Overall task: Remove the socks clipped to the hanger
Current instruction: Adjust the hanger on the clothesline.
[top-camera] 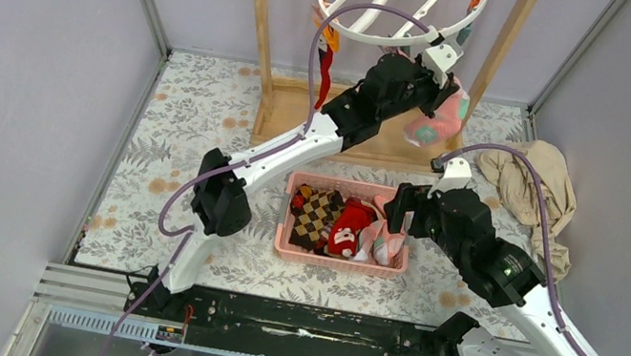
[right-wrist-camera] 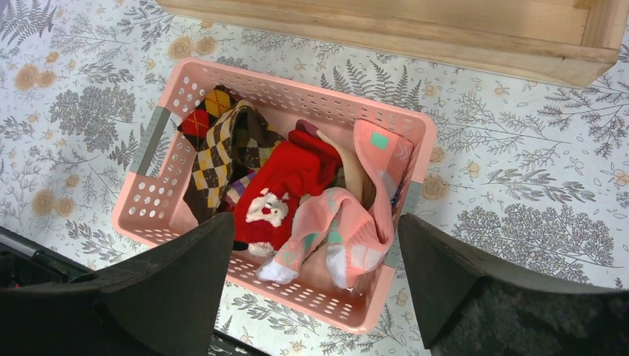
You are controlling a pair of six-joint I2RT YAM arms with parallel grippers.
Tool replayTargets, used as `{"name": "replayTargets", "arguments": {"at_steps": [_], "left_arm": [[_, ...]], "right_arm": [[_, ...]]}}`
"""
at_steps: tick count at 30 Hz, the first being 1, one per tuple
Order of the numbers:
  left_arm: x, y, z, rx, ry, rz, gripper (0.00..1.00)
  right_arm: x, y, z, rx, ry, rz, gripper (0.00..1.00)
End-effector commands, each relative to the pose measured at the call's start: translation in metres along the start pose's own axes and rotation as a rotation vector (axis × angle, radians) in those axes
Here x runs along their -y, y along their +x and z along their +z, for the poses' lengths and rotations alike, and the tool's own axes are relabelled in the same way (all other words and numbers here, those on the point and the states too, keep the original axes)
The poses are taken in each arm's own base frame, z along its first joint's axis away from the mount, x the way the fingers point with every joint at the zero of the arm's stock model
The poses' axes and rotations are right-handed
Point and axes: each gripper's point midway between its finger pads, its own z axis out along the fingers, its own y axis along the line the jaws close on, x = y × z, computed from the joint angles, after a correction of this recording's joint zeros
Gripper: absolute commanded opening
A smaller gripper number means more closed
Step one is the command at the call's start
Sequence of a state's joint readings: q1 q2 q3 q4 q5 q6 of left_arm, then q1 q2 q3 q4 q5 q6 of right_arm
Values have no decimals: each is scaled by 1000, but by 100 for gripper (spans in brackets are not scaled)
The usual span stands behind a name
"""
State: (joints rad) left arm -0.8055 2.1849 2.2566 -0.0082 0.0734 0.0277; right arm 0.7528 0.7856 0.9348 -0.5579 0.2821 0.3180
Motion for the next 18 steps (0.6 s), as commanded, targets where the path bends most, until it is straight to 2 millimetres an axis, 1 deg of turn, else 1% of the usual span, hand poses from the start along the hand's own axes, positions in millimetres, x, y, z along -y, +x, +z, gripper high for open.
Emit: {"name": "replayTargets", "arguments": {"at_steps": [1,2,4,5,6,9,10,16,18], "left_arm": [[4,-15,-17,34,43,32,18],[5,-14,-24,38,46,34,21],[4,-11,-38,33,34,33,25],[3,-1,-45,11,28,35,29],[2,2,-51,3,20,39,33],[-2,6,-66,-15,2,46,37],[-3,10,-70,-27,-1,48,38],[-5,15,-102,-35,-27,39,55],[-9,15,-115,-38,-55,37,58]], "right_arm": [[-2,-3,2,9,-8,16,88],[-2,-3,4,9,-8,13,88],[-3,-2,8,7,-6,11,89],[-4,-3,10,7,-8,10,89],[-5,-3,13,7,-8,10,89],[-10,-2,24,-3,-15,6,89],[-11,-2,27,-4,-14,5,89],[-17,-11,46,2,-8,-3,90],[-17,-14,51,6,2,-10,90]]}}
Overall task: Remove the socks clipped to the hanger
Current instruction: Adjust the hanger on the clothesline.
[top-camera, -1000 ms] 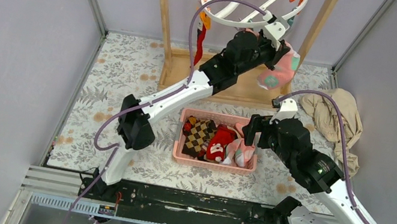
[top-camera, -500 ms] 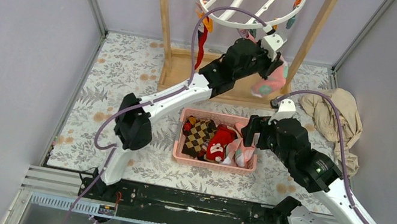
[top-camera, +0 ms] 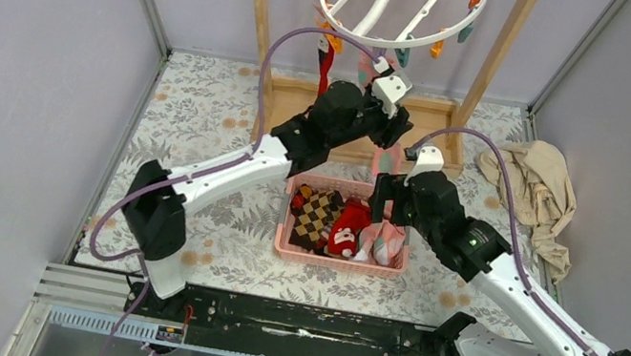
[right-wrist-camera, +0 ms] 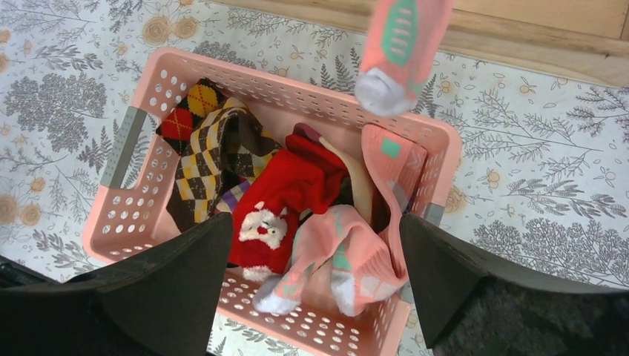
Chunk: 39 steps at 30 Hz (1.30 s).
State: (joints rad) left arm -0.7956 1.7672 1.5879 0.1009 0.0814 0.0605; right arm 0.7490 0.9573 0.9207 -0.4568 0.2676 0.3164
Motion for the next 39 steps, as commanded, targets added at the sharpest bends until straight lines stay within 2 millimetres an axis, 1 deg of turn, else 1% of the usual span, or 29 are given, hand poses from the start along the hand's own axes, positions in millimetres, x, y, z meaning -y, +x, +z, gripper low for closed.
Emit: {"name": "replayTargets", "arguments": {"at_steps": [1,3,4,7,9,11,15,16,17,18,19,21,23,27,29,33,39], "left_arm": [[-16,-29,-26,100,-80,8,60],[-18,-26,-38,89,-94,2,62],[-24,-25,-44,85,-125,-6,63],[-31,-24,-63,85,-172,-28,66],[-38,-19,-77,63,-226,-51,67],[-49,-16,-91,37,-288,-85,69],[-58,-11,-120,4,-370,-146,73],[-60,-7,-128,-17,-390,-158,75],[-62,-8,-138,-19,-413,-175,81],[-64,-6,-146,-27,-436,-193,94],[-68,-3,-154,-37,-466,-210,98],[-74,4,-169,-64,-526,-238,99],[-79,10,-182,-86,-571,-259,99],[-86,18,-203,-100,-627,-291,99],[-87,19,-211,-103,-637,-301,99],[-88,25,-222,-118,-653,-306,99],[-87,30,-231,-129,-660,-313,99]], "right_arm": [[-7,-32,7,90,-12,11,91],[-6,-35,11,99,-3,12,91],[-6,-37,13,104,-1,14,91],[-6,-42,22,118,5,23,91],[-7,-46,30,127,5,30,91],[-12,-52,38,148,-8,39,91],[-24,-56,62,164,-47,40,91],[-27,-57,69,165,-54,36,91],[-28,-58,77,165,-54,34,91],[-30,-58,83,166,-57,30,91],[-34,-64,91,185,-66,33,91],[-39,-66,106,187,-76,34,91],[-44,-73,119,202,-82,39,91],[-51,-95,140,249,-69,75,90],[-49,-104,151,275,-36,101,90],[-36,-119,169,338,65,167,90],[-20,-128,191,392,185,215,89]]}}
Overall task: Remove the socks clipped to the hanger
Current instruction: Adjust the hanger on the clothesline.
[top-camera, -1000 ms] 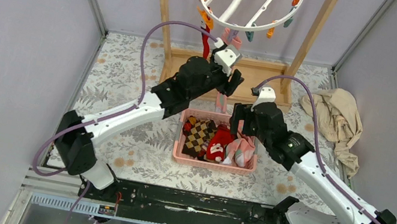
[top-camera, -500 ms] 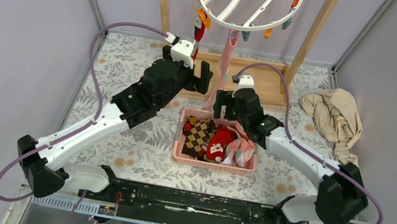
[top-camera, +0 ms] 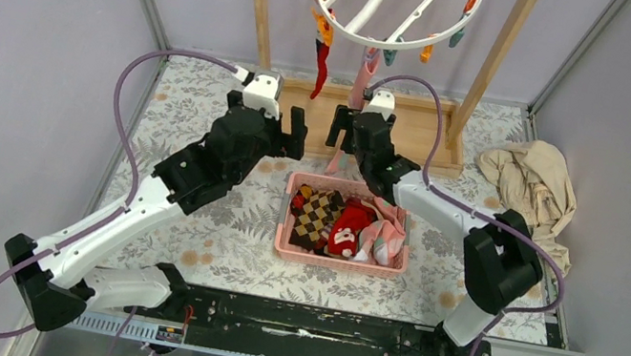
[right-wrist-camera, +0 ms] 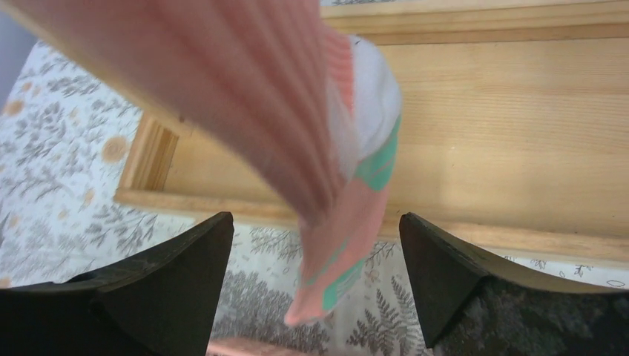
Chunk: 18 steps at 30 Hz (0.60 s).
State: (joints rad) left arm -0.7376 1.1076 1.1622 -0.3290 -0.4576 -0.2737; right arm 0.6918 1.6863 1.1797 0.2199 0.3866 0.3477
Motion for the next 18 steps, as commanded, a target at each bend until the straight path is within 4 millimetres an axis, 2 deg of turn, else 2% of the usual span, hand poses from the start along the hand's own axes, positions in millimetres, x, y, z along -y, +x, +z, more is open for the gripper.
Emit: {"name": "replayTargets", "arguments": {"at_steps": [1,3,6,7,8,10,13,17,18], "left_arm": [[-14,1,-7,2,-48,-20,99],[-17,1,-9,1,-57,-20,99],[-21,1,-12,3,-70,-16,99],[-22,1,-13,2,-74,-14,99],[-23,2,-13,1,-77,-11,99],[-24,3,-13,-2,-81,-8,99],[-23,5,-12,-11,-79,-2,99],[-22,9,-11,-29,-72,4,99],[-22,10,-10,-32,-72,6,99]], "right_arm": [[11,-44,18,163,111,94,89],[11,-46,23,173,103,104,84],[5,-55,23,193,51,93,63],[4,-57,20,196,31,77,53],[1,-61,16,206,9,66,38],[-1,-69,6,221,-18,49,21],[-6,-78,-14,228,-76,30,11],[-5,-89,-45,252,-139,37,8],[-2,-97,-56,270,-151,49,7]]}}
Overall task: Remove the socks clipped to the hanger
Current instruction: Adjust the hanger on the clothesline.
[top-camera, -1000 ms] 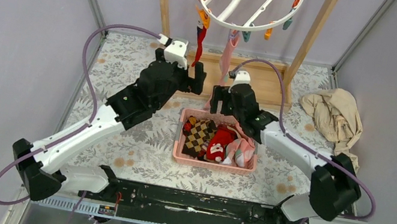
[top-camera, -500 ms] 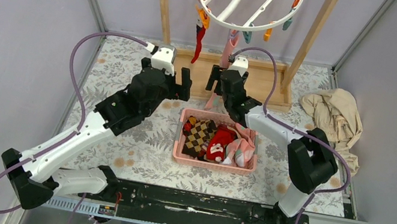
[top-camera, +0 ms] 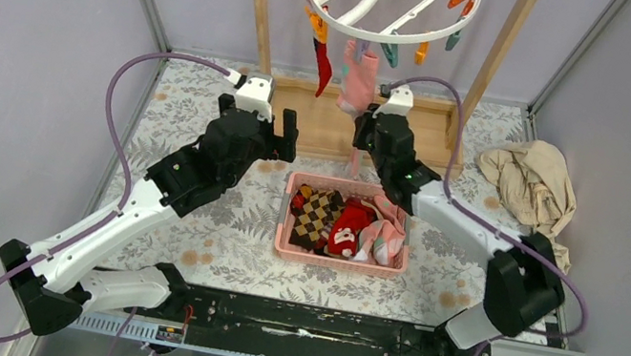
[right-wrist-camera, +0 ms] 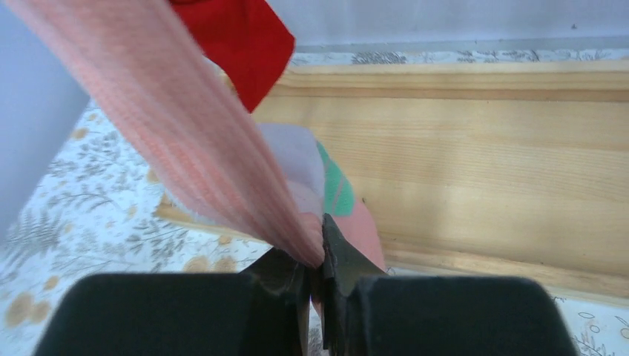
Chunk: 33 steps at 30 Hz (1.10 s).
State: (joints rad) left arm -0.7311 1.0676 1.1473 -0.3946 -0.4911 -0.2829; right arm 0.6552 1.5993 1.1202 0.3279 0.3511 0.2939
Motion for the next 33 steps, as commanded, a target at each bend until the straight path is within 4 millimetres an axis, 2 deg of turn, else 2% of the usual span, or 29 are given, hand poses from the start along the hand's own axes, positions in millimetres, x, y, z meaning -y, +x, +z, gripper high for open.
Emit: {"name": "replayTargets", "arguments": {"at_steps": [1,5,8,13,20,29,33], "left_arm": [[-6,4,1,-11,-24,-1,99],[-3,7,4,-23,-19,6,99],[-1,8,7,-28,-15,8,99],[2,7,9,-33,-7,6,99],[4,3,7,-25,3,2,99],[3,2,5,-22,5,-1,99],[4,2,6,-22,9,-1,99]], "right_arm": [[-7,-69,-42,166,-111,60,7],[21,-90,-58,196,-121,153,5],[44,-111,-61,229,-100,195,5],[81,-140,-52,260,-73,270,5],[126,-167,-33,279,-77,380,4],[162,-195,-19,303,-90,455,4],[164,-200,-12,297,-111,468,4]]}}
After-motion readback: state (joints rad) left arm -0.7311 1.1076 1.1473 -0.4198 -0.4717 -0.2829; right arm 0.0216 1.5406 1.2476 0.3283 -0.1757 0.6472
